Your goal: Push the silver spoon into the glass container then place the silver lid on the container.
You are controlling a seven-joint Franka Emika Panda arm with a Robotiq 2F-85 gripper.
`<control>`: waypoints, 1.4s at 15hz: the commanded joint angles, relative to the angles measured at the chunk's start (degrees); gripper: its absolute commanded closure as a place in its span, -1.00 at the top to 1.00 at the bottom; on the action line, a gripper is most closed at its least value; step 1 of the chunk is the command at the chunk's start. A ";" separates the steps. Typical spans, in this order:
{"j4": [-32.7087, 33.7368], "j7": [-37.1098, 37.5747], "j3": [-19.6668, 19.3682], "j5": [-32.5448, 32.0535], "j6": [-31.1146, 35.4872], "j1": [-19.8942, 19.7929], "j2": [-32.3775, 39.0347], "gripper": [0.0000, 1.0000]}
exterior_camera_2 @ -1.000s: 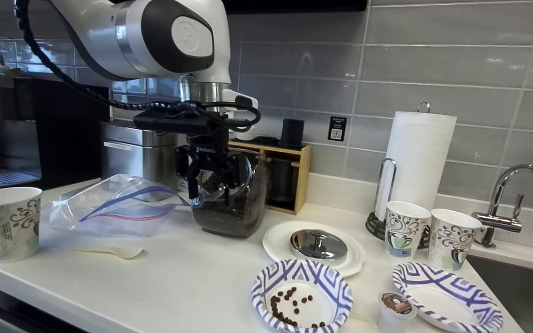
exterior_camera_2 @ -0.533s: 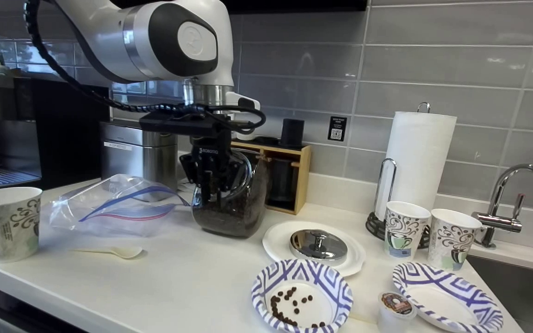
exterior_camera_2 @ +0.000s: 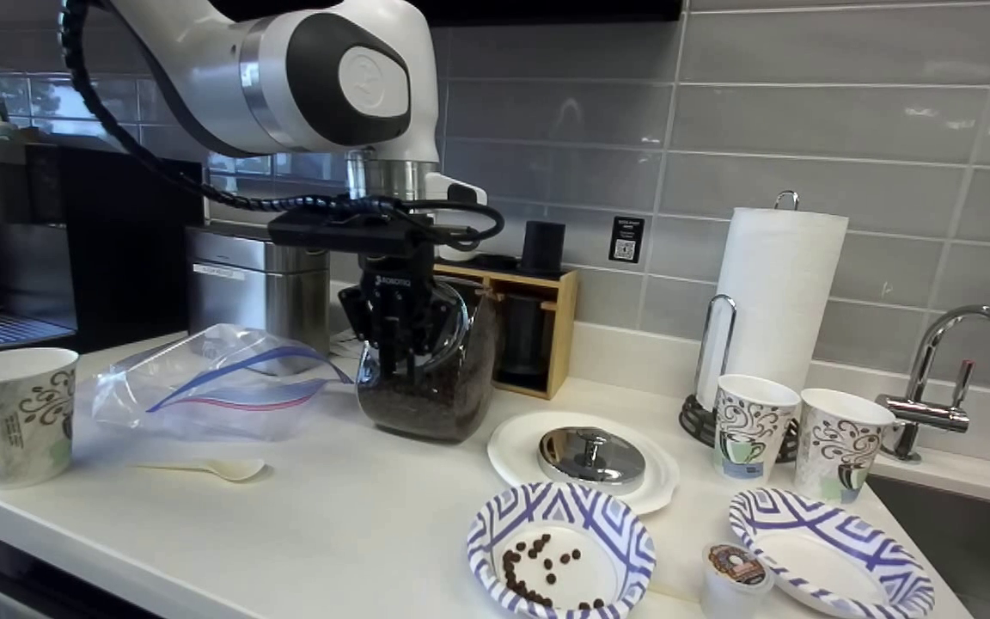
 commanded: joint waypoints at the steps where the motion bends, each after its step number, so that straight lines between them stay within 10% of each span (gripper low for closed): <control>1: 0.90 -1.48 0.20 0.12 0.56 0.22 0.24 -0.84; 21: 6.23 -1.36 1.44 -0.93 3.07 1.53 2.67 -0.84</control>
